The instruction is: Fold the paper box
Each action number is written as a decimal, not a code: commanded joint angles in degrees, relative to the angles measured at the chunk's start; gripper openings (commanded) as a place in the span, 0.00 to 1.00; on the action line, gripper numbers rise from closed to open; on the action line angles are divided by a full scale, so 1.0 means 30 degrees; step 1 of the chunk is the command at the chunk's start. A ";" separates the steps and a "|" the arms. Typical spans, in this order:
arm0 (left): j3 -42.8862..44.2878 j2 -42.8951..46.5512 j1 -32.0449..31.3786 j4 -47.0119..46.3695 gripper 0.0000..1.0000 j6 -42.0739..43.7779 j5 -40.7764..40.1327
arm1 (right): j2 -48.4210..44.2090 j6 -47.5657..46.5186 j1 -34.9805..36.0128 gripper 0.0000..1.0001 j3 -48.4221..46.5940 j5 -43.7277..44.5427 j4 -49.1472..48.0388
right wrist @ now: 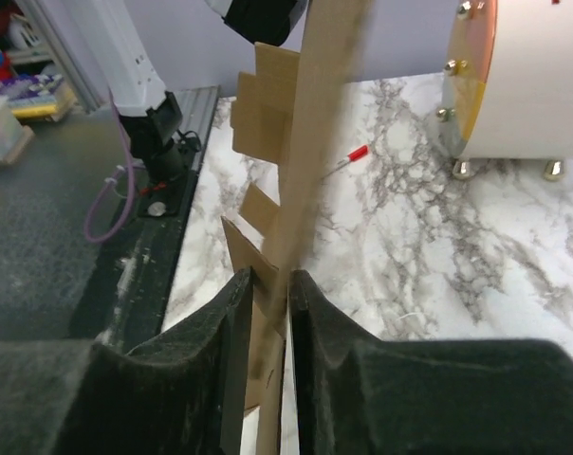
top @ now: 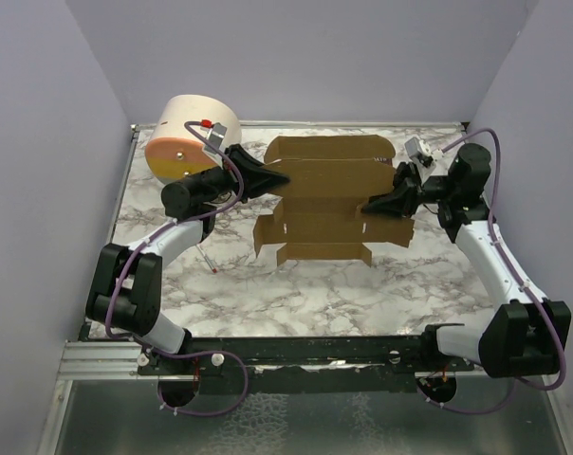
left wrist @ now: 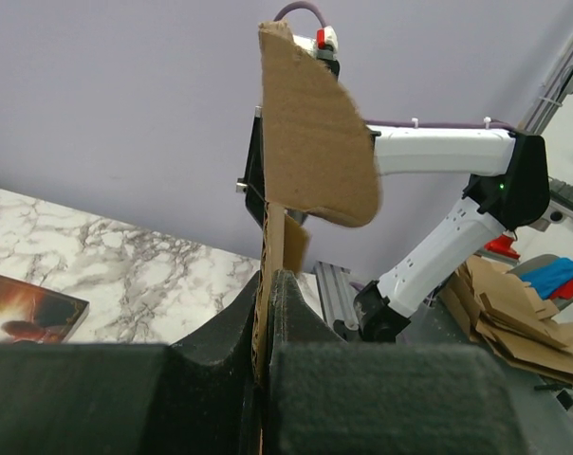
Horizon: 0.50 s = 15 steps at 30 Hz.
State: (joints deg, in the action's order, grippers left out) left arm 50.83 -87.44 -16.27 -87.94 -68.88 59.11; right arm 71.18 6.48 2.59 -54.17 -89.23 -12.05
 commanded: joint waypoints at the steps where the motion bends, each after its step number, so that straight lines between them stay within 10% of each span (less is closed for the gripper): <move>1: 0.0101 -0.0092 0.0003 -0.4173 0.00 -0.0115 -0.0073 | -0.0646 -0.1887 0.0027 0.37 -0.0530 -0.0210 0.1737; 6: -0.0032 -0.0092 0.0378 -0.4666 0.00 -0.0430 0.0731 | -0.0913 -0.7746 -0.1109 0.74 -0.2554 -0.0554 0.9014; 15: 0.0152 -0.0201 0.0634 -0.4570 0.00 -0.0564 0.2513 | -0.0185 -1.0029 -0.2357 0.95 -0.6614 -0.0055 1.4192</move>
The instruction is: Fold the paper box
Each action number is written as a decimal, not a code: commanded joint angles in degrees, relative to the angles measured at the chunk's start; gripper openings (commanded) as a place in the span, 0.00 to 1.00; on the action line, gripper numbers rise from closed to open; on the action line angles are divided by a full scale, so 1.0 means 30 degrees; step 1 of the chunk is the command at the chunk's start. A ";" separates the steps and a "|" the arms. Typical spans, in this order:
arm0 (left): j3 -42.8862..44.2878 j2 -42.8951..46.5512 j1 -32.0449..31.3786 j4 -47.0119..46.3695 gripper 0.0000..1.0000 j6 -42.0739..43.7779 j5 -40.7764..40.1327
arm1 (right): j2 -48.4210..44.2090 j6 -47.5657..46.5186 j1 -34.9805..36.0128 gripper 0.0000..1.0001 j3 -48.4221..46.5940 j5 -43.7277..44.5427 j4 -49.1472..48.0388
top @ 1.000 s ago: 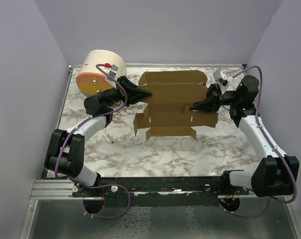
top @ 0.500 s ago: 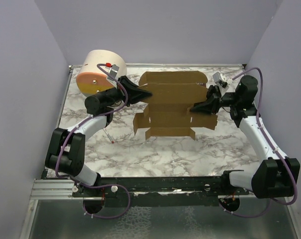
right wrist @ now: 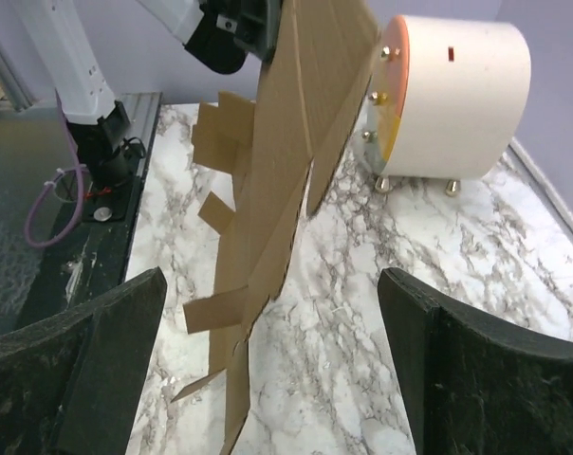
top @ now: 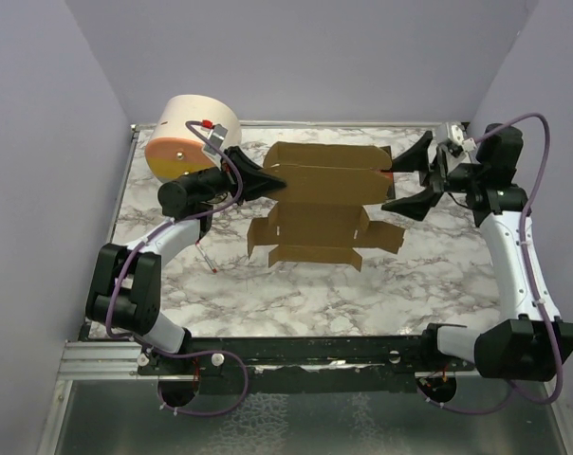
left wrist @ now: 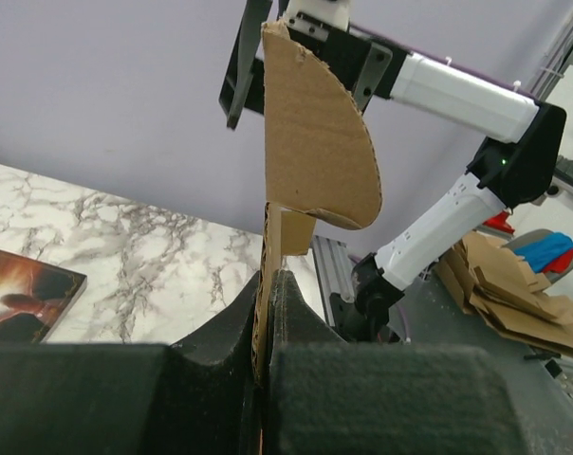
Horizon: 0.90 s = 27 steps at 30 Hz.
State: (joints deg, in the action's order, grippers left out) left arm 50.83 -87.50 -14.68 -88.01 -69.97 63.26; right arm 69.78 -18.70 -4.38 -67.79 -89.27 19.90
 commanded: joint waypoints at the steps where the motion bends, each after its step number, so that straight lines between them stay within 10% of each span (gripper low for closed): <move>1: 0.0165 -0.0227 0.0089 -0.4530 0.00 -0.0178 0.1168 | 0.0532 -0.1573 -0.0022 0.96 -0.2680 0.0073 0.4105; 13: 0.0957 -0.0461 0.0030 -0.2863 0.00 0.0784 0.1806 | 0.4428 -0.5476 0.1315 0.96 -0.9732 0.3701 1.4000; 27: 0.1255 -0.0350 -0.0366 0.0056 0.00 0.3106 0.1910 | 0.5470 -0.4813 0.4562 0.72 -1.0569 0.7059 1.4655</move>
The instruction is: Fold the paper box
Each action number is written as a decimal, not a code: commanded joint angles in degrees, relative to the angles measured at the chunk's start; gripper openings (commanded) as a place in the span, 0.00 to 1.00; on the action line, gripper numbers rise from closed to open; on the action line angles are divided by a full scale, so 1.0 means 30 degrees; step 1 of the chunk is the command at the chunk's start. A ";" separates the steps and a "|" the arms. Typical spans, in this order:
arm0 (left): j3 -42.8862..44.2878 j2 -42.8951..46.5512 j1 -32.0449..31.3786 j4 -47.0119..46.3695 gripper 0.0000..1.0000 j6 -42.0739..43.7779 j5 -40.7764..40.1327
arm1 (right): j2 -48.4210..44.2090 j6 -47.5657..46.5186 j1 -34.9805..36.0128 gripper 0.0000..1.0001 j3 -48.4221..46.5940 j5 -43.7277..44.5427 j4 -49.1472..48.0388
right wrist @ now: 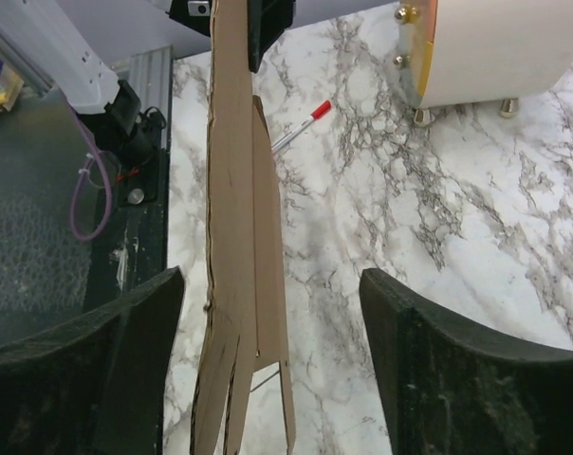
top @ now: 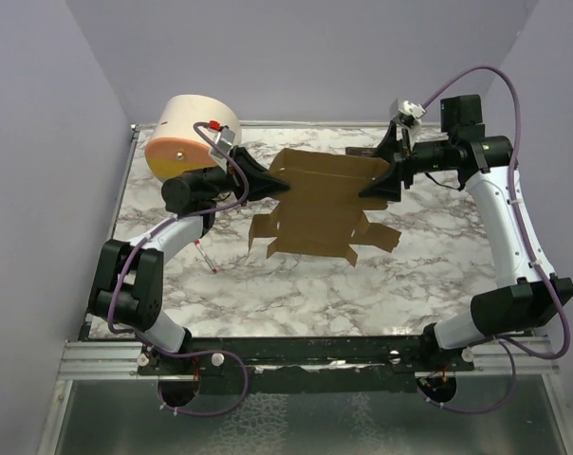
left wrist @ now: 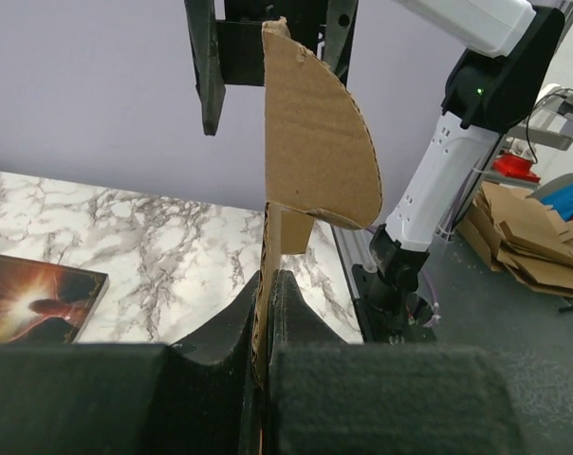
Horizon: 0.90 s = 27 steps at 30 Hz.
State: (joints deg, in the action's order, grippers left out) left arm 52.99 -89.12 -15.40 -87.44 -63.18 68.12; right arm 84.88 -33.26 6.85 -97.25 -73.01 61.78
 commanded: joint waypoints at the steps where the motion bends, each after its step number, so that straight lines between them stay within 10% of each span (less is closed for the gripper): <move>1: 0.0548 0.0170 -0.0139 -0.0123 0.00 0.0822 0.0303 | 0.0533 0.0018 0.0934 0.68 -0.0842 0.1776 0.0789; 10: 0.0464 0.0145 -0.0123 -0.0073 0.00 0.0947 0.0334 | 0.0868 -0.0292 0.1259 0.43 -0.1419 0.2062 0.1356; 27: 0.0476 0.0117 -0.0130 0.0010 0.00 0.0939 0.0322 | 0.1053 -0.1268 0.1349 0.45 -0.2678 0.2286 0.2503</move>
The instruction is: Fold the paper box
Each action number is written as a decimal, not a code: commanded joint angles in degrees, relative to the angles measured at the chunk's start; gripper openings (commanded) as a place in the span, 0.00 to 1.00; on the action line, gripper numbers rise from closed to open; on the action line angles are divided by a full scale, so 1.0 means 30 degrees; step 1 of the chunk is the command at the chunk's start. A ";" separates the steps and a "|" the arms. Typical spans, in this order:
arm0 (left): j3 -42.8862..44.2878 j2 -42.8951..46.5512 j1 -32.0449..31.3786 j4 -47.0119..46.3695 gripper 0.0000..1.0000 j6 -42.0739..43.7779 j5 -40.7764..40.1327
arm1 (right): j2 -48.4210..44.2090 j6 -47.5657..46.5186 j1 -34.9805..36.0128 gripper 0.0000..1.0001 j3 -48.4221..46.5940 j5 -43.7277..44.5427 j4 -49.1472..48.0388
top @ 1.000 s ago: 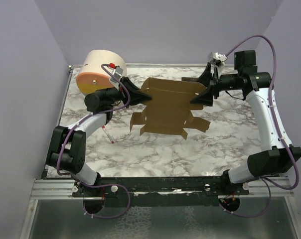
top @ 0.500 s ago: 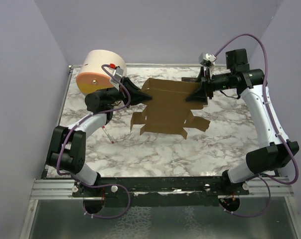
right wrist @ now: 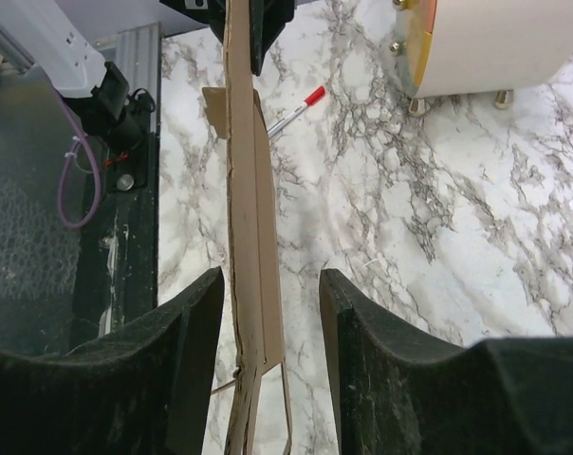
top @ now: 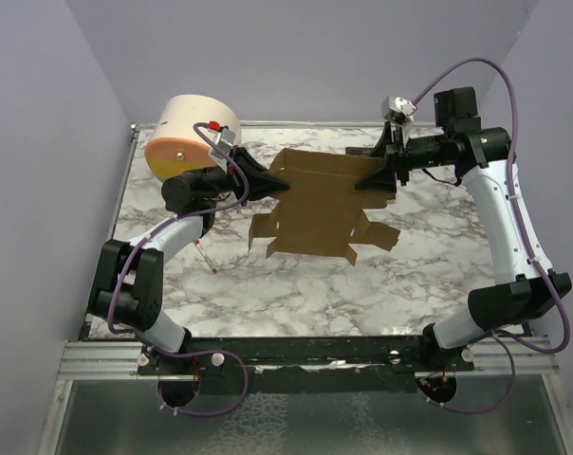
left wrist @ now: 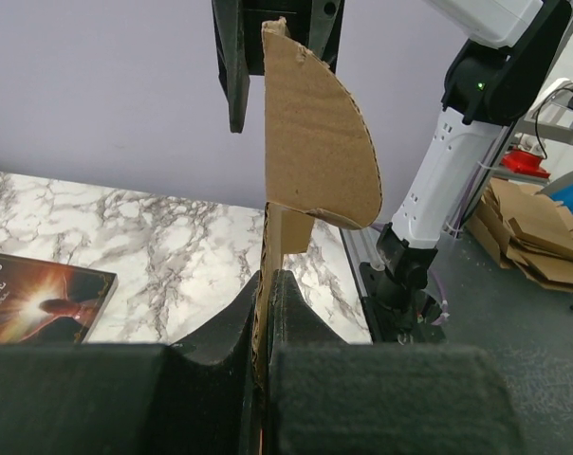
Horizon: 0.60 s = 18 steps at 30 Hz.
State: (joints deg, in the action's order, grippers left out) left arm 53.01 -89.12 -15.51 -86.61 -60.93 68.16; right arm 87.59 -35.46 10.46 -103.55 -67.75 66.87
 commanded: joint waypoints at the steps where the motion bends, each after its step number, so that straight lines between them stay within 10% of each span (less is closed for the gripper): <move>1: 0.0464 0.0117 -0.0103 -0.0272 0.00 0.0223 0.0307 | 0.0131 -0.0589 0.0161 0.45 -0.0582 0.0603 0.0844; 7: 0.0493 0.0066 -0.0104 -0.0268 0.00 0.0213 0.0307 | 0.0181 -0.0630 0.0320 0.40 -0.0548 0.0975 0.0918; 18: 0.0509 0.0088 -0.0087 -0.0227 0.00 0.0199 0.0281 | 0.0097 -0.0638 0.0410 0.01 -0.0403 0.1245 0.0696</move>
State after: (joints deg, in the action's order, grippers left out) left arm 53.04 -89.12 -15.51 -86.46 -60.90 68.16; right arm 87.90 -37.04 11.31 -104.01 -65.39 69.06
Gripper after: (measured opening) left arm 0.019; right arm 0.043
